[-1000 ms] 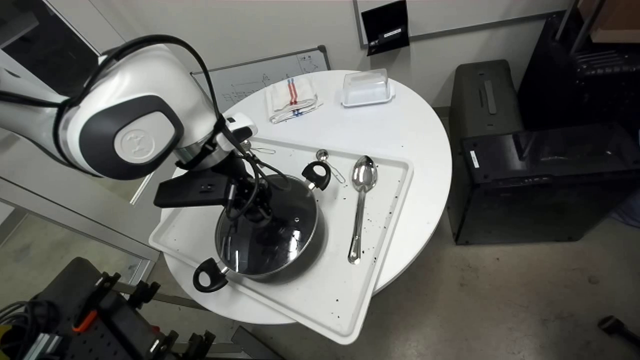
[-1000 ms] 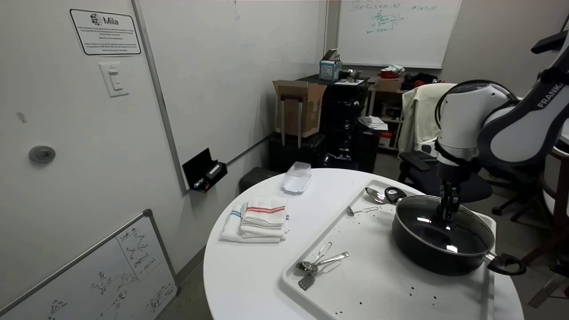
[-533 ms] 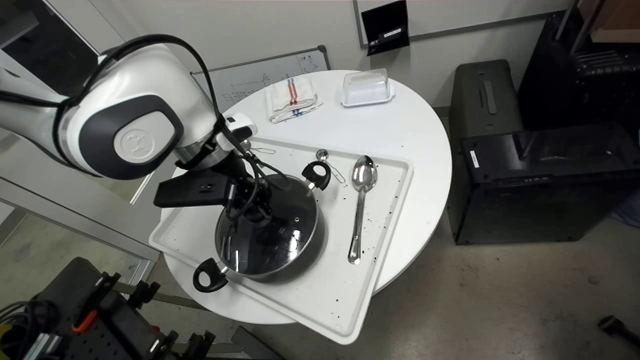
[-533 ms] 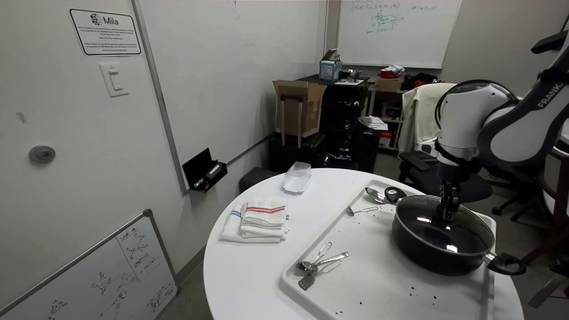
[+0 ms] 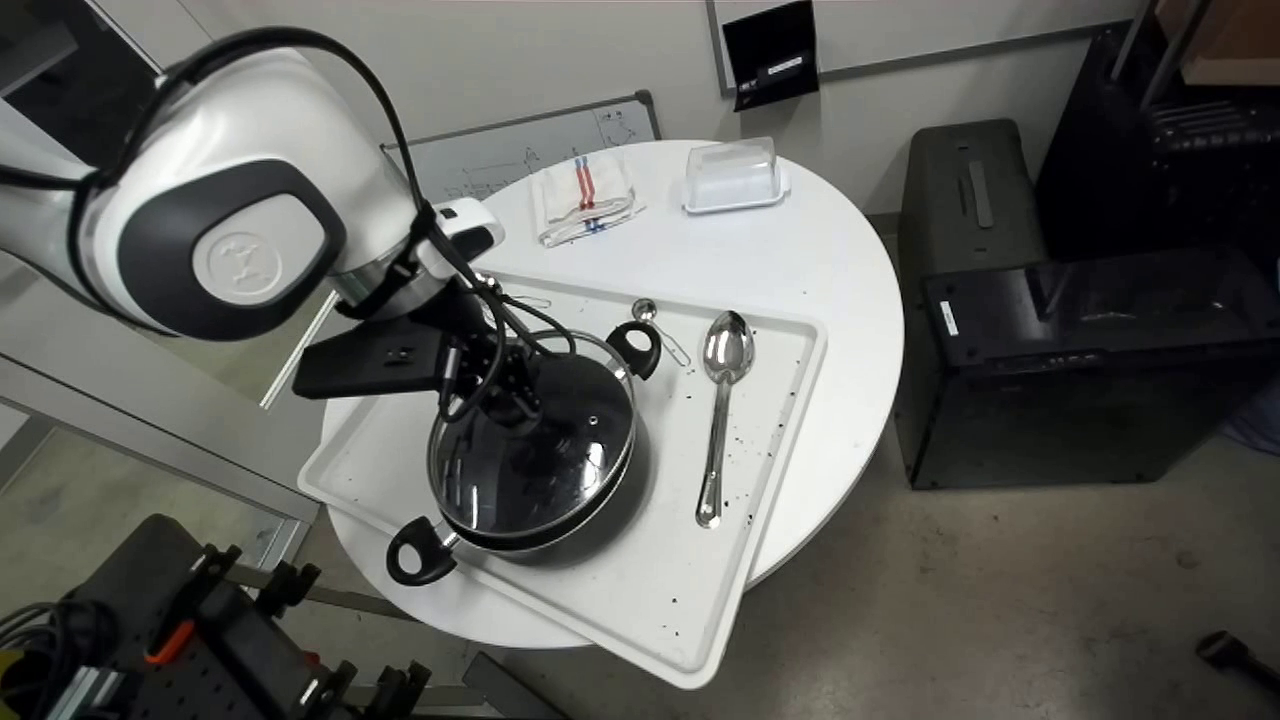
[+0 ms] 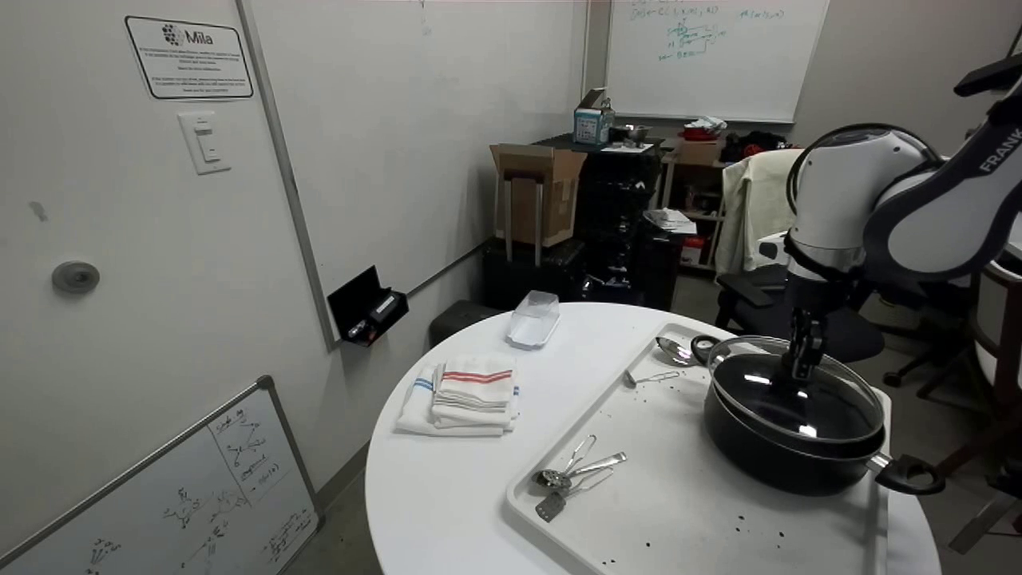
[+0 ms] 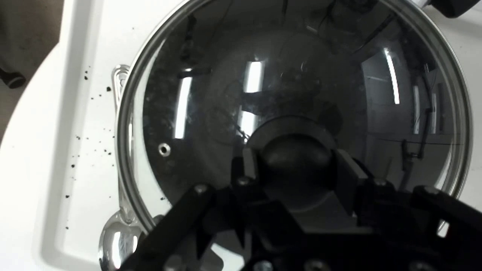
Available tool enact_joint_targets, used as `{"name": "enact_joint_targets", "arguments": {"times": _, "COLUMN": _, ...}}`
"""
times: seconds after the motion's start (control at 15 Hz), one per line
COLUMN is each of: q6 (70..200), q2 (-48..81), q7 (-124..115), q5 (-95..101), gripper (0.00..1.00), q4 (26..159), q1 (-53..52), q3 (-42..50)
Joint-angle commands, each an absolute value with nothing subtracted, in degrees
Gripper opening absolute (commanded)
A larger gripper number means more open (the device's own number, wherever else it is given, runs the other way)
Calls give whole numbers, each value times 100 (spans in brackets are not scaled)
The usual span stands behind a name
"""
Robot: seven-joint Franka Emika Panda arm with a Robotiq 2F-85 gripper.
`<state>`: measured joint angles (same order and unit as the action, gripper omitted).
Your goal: Remove the lid from the pot
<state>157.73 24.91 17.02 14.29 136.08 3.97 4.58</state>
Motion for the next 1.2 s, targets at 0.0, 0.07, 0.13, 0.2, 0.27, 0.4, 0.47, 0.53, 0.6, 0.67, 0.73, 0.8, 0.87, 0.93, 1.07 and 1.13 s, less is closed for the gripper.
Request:
{"name": "enact_joint_targets", "arguments": {"times": 0.0, "q6": 15689, "q2": 2048, "q7": 1680, "q5": 1597, "gripper": 25, "q4": 13734, "q1": 349, "q3": 488}}
{"name": "enact_joint_targets", "arguments": {"times": 0.07, "q6": 15675, "q2": 2028, "q7": 1666, "q5": 1630, "gripper": 25, "q4": 13716, "q1": 321, "q3": 496}}
{"name": "enact_joint_targets", "arguments": {"times": 0.13, "q6": 15669, "q2": 2014, "q7": 1660, "q5": 1665, "gripper": 25, "q4": 13698, "q1": 293, "q3": 489}}
{"name": "enact_joint_targets", "arguments": {"times": 0.2, "q6": 15657, "q2": 2001, "q7": 1661, "q5": 1701, "gripper": 25, "q4": 13687, "q1": 271, "q3": 480}}
{"name": "enact_joint_targets", "arguments": {"times": 0.27, "q6": 15644, "q2": 1997, "q7": 1650, "q5": 1759, "gripper": 25, "q4": 13669, "q1": 225, "q3": 478}}
{"name": "enact_joint_targets", "arguments": {"times": 0.4, "q6": 15609, "q2": 2003, "q7": 1638, "q5": 1848, "gripper": 25, "q4": 13639, "q1": 137, "q3": 454}}
{"name": "enact_joint_targets", "arguments": {"times": 0.47, "q6": 15625, "q2": 2009, "q7": 1623, "q5": 1907, "gripper": 25, "q4": 13632, "q1": 77, "q3": 451}}
{"name": "enact_joint_targets", "arguments": {"times": 0.53, "q6": 15627, "q2": 2017, "q7": 1608, "q5": 1967, "gripper": 25, "q4": 13618, "q1": 9, "q3": 436}}
{"name": "enact_joint_targets", "arguments": {"times": 0.6, "q6": 15607, "q2": 2027, "q7": 1607, "q5": 2018, "gripper": 25, "q4": 13598, "q1": -51, "q3": 419}}
{"name": "enact_joint_targets", "arguments": {"times": 0.67, "q6": 15623, "q2": 2037, "q7": 1599, "q5": 2088, "gripper": 25, "q4": 13590, "q1": -126, "q3": 402}}
{"name": "enact_joint_targets", "arguments": {"times": 0.73, "q6": 15621, "q2": 2048, "q7": 1593, "q5": 2134, "gripper": 25, "q4": 13573, "q1": -192, "q3": 380}}
{"name": "enact_joint_targets", "arguments": {"times": 0.8, "q6": 15620, "q2": 2062, "q7": 1578, "q5": 2197, "gripper": 25, "q4": 13547, "q1": -272, "q3": 363}}
{"name": "enact_joint_targets", "arguments": {"times": 0.87, "q6": 15625, "q2": 2070, "q7": 1569, "q5": 2249, "gripper": 25, "q4": 13523, "q1": -351, "q3": 331}}
{"name": "enact_joint_targets", "arguments": {"times": 0.93, "q6": 15630, "q2": 2083, "q7": 1547, "q5": 2311, "gripper": 25, "q4": 13494, "q1": -436, "q3": 312}}
{"name": "enact_joint_targets", "arguments": {"times": 1.07, "q6": 15608, "q2": 2108, "q7": 1556, "q5": 2408, "gripper": 25, "q4": 13445, "q1": -581, "q3": 244}}
{"name": "enact_joint_targets", "arguments": {"times": 1.13, "q6": 15601, "q2": 2138, "q7": 1546, "q5": 2478, "gripper": 25, "q4": 13412, "q1": -669, "q3": 213}}
